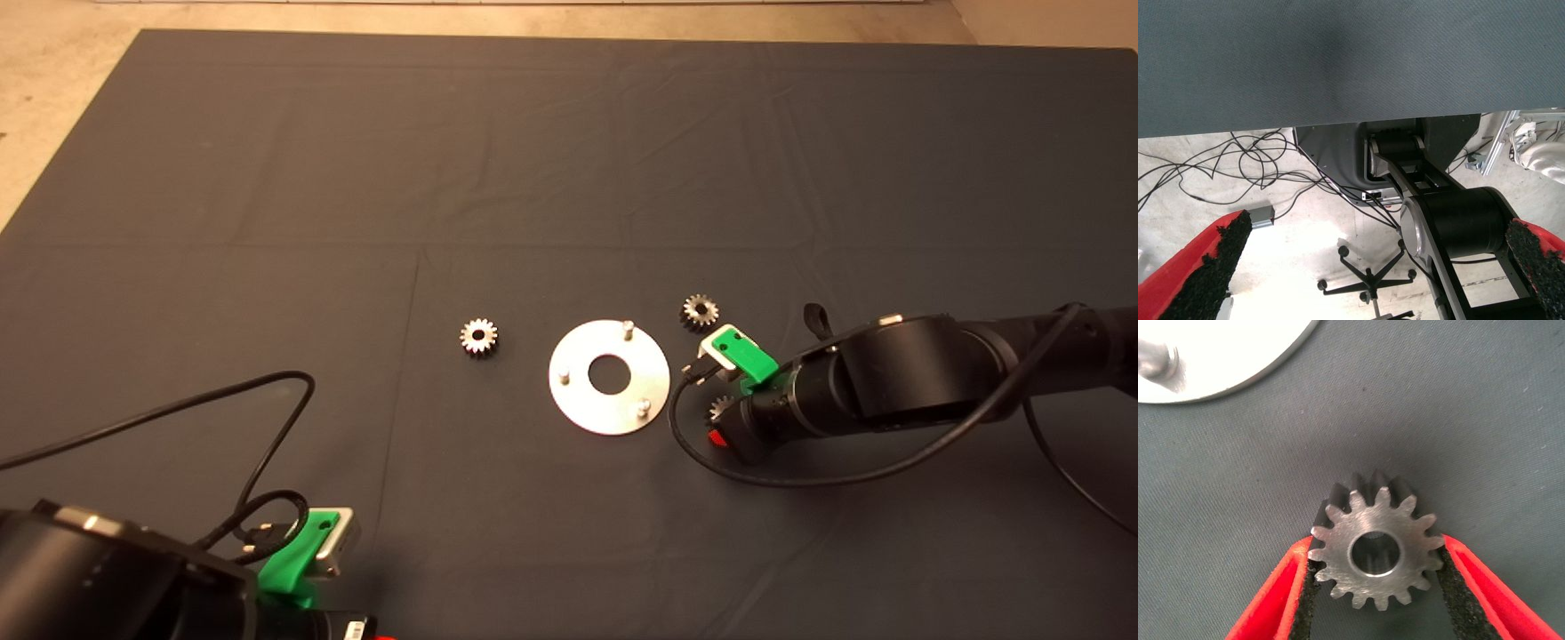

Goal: Install three planetary gears onto the carrier pins

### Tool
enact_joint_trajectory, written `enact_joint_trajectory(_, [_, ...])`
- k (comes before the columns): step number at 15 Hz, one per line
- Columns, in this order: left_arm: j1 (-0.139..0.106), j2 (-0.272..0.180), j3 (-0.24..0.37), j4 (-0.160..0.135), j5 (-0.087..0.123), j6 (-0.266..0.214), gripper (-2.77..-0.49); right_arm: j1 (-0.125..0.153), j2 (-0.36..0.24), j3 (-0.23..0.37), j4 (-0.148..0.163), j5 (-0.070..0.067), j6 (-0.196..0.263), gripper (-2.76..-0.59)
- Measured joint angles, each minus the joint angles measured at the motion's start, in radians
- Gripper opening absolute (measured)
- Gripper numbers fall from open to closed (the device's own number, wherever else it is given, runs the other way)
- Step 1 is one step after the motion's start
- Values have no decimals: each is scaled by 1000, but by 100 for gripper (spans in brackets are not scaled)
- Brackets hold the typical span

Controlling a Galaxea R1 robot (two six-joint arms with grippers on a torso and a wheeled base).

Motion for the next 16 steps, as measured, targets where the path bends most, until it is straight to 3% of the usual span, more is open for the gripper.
enact_joint_trajectory(4, [0, 0, 0, 0, 0, 0, -49, -7, 0, 0, -5, -2, 0, -226])
enact_joint_trajectory(13, [0, 0, 0, 0, 0, 0, -49, -11, 8, 0, -23, -6, 0, -226])
enact_joint_trajectory(16, [0, 0, 0, 0, 0, 1, -49, -11, 20, -8, -27, -6, 0, -217])
